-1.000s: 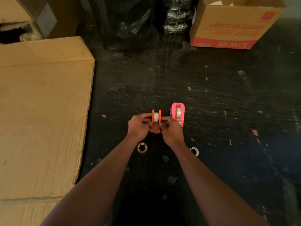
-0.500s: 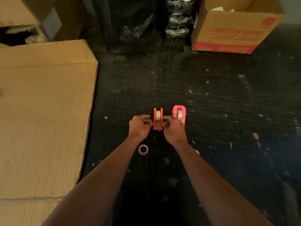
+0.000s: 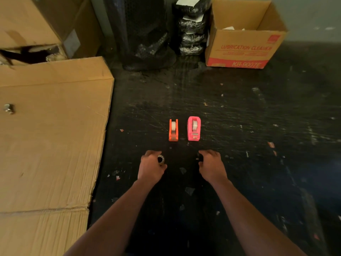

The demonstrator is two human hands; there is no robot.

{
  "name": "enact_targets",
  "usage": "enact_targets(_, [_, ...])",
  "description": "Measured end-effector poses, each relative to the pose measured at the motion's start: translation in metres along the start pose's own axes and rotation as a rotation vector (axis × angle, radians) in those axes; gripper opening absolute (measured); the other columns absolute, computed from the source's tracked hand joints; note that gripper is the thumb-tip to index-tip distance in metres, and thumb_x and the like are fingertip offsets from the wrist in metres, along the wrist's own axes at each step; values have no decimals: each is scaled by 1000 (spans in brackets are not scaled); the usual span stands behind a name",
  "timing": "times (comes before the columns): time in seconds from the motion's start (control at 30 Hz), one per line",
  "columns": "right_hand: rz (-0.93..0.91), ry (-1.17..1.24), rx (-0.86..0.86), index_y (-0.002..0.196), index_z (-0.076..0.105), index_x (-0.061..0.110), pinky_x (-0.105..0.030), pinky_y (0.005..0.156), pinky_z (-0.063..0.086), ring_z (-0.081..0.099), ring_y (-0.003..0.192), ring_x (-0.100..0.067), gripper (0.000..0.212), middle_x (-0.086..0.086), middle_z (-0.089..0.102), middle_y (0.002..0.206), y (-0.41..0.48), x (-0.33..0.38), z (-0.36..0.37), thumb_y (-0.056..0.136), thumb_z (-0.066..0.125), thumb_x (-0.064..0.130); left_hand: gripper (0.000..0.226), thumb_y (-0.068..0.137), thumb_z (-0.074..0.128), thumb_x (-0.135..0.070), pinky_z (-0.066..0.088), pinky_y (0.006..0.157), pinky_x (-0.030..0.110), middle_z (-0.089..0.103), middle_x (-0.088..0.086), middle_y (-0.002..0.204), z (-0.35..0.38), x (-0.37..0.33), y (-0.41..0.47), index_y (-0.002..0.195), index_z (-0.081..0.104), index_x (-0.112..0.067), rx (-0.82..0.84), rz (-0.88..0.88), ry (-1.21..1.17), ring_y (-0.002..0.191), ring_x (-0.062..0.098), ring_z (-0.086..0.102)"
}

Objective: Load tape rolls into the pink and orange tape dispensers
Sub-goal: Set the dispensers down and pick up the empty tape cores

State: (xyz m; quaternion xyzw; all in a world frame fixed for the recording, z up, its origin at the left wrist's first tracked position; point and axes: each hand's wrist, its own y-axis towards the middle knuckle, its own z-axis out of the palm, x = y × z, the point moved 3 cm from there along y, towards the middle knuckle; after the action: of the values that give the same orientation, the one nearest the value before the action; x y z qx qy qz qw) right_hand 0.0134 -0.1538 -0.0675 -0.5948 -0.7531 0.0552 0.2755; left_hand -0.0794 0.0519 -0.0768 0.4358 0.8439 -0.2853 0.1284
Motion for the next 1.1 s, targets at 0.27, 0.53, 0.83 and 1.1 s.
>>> enact_targets(0.27, [40, -6, 41, 151, 51, 18, -47, 120, 42, 42, 147, -31, 58, -13, 45, 157, -18, -16, 10, 96, 66, 6, 56, 94, 72, -25, 50, 112, 39, 54, 5, 147, 15, 11, -21, 146, 52, -23, -34, 5, 53, 134, 24, 54])
enact_targets(0.53, [46, 64, 24, 148, 53, 16, -44, 115, 48, 51, 140, -26, 56, -8, 53, 149, -34, -3, 17, 95, 68, 8, 57, 100, 63, -29, 47, 114, 40, 48, 7, 154, 19, 6, -20, 153, 44, -21, -21, 80, 132, 141, 25, 48])
enact_targets(0.83, [-50, 174, 2, 101, 71, 22, -31, 83, 56, 66, 96, -12, 11, 1, 66, 107, -29, 51, 19, 94, 69, 13, 56, 91, 76, -16, 54, 107, 39, 58, 7, 141, -11, 20, -14, 144, 57, -19, -111, 24, -100, 125, 21, 62])
enact_targets(1.1, [-115, 243, 27, 131, 67, 22, -40, 104, 55, 65, 123, -20, 40, -2, 68, 131, -5, 111, 26, 93, 72, 13, 40, 88, 79, -13, 54, 98, 30, 65, 5, 126, -58, 40, 8, 126, 69, -18, -182, 41, -122, 111, 17, 66])
